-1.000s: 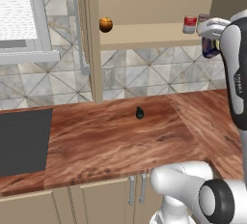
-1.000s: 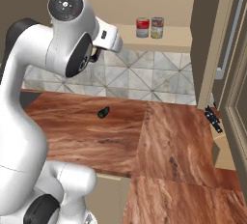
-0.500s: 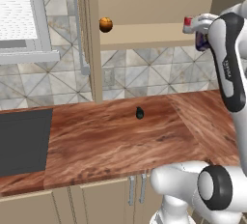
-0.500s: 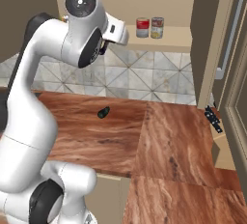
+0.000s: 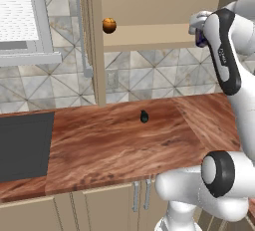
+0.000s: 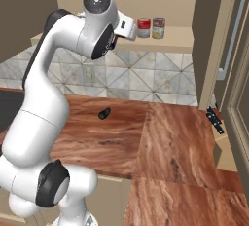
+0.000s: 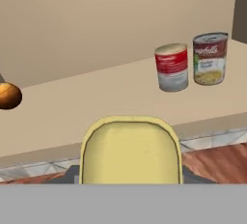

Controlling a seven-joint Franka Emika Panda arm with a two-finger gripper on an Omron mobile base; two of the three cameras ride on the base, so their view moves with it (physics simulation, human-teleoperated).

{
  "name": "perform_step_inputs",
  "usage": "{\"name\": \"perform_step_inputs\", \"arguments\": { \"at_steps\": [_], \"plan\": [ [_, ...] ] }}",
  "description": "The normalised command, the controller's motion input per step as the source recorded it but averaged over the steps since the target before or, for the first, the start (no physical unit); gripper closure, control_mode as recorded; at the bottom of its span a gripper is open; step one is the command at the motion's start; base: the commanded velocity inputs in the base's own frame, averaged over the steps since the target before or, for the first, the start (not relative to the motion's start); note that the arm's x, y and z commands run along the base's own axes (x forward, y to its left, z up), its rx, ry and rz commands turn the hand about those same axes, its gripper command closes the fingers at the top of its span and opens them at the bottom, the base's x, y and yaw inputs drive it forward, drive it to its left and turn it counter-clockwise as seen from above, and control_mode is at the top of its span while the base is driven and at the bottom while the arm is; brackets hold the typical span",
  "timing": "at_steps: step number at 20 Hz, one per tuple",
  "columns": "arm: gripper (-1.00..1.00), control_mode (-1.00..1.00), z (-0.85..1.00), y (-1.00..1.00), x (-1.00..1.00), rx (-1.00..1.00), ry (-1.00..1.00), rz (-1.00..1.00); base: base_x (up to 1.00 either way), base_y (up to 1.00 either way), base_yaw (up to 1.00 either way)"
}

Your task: Pick the cans from the counter and place them in their designated side in the cabinet.

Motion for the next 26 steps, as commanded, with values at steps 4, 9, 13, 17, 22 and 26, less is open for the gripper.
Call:
{"name": "perform_step_inputs", "arguments": {
  "at_steps": [4, 9, 13, 17, 22, 26],
  "plan": [
    [1.00, -1.00, 0.00, -0.13, 0.58, 0.00, 0.04, 0.00, 0.00, 0.00, 0.00],
    [1.00, -1.00, 0.00, -0.15, 0.57, -0.01, 0.07, 0.00, 0.00, 0.00, 0.00],
    [1.00, -1.00, 0.00, -0.10, 0.53, 0.00, 0.06, 0.00, 0.00, 0.00, 0.00],
    [1.00, -1.00, 0.00, -0.02, 0.42, 0.00, 0.04, 0.00, 0.00, 0.00, 0.00],
    [1.00, -1.00, -0.08, 0.00, 0.36, 0.00, 0.00, 0.01, 0.00, 0.00, 0.00],
    [1.00, -1.00, -0.12, -0.01, 0.37, 0.00, 0.00, 0.01, 0.00, 0.00, 0.00]
  ]
}}
